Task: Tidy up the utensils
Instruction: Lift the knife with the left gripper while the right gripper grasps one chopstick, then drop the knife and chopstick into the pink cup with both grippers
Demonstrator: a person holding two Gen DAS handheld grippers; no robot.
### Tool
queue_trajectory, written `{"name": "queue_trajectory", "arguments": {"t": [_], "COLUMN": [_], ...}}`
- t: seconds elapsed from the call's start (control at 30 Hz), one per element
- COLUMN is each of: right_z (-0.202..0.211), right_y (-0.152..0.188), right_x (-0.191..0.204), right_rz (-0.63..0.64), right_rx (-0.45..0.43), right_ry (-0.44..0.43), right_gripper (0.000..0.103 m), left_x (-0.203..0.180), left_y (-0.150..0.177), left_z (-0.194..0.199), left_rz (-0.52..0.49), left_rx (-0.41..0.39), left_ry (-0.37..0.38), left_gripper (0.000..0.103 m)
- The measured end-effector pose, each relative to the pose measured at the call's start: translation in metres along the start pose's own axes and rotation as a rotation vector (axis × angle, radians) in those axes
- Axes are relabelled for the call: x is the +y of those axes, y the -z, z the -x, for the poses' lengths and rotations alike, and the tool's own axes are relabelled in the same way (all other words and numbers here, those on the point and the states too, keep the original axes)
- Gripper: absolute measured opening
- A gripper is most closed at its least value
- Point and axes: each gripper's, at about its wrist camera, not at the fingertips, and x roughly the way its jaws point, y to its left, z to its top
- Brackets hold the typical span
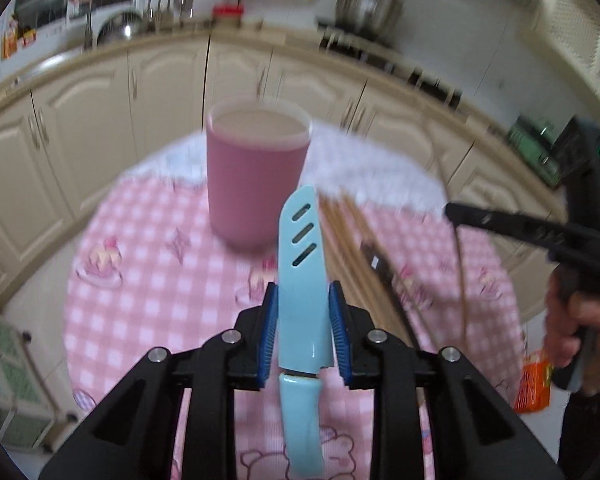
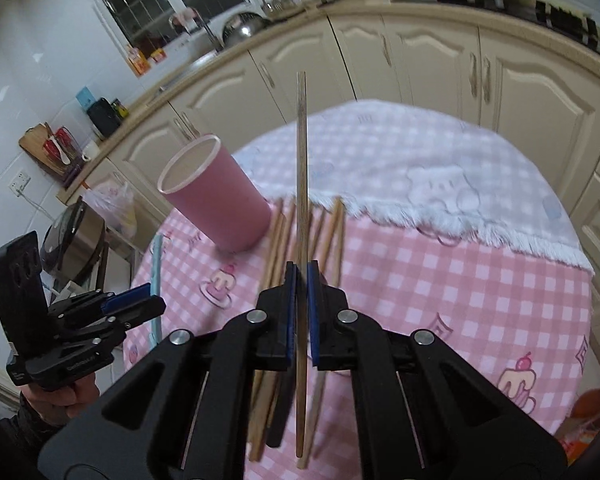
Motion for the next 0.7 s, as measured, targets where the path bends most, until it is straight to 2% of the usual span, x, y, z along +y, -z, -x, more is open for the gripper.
{"name": "queue_trajectory", "arguments": {"t": [0.1, 0.2, 0.27, 0.5, 0.7], "right_z": [0.011, 0.023, 0.026, 0.029, 0.001], "right_y": [-0.014, -0.033, -0.047, -0.1, -0.131], "right_x": [0.012, 0.023, 0.031, 0.069, 0.096], "right_rz": [0.006, 0.023, 0.021, 0.067, 0.109], "right_rx": [-0.09, -0.192, -0.231, -0.385, -0.451], "right_ry": [-0.035, -0.059, -0.09, -0.101, -0.084], "right_gripper": [0.006, 0.006, 0.006, 0.006, 0.006], "left_x": [0.0, 0.002, 0.003, 0.005, 0.015], "left_y": [-0.013, -0.026, -0.036, -0.072, -0.113], "left_z": [0.023, 0.044, 0.061, 0.103, 0.117], "left_rz": [-0.007, -0.01, -0.01, -0.04, -0.038], "left_rx": [-0.119, -0.2, -0.26, -0.37, -0.434], "left_ry": [0.027, 0.046, 0.06, 0.07, 0.05], "left_gripper": [0.024, 0.024, 0.024, 0.024, 0.024]}}
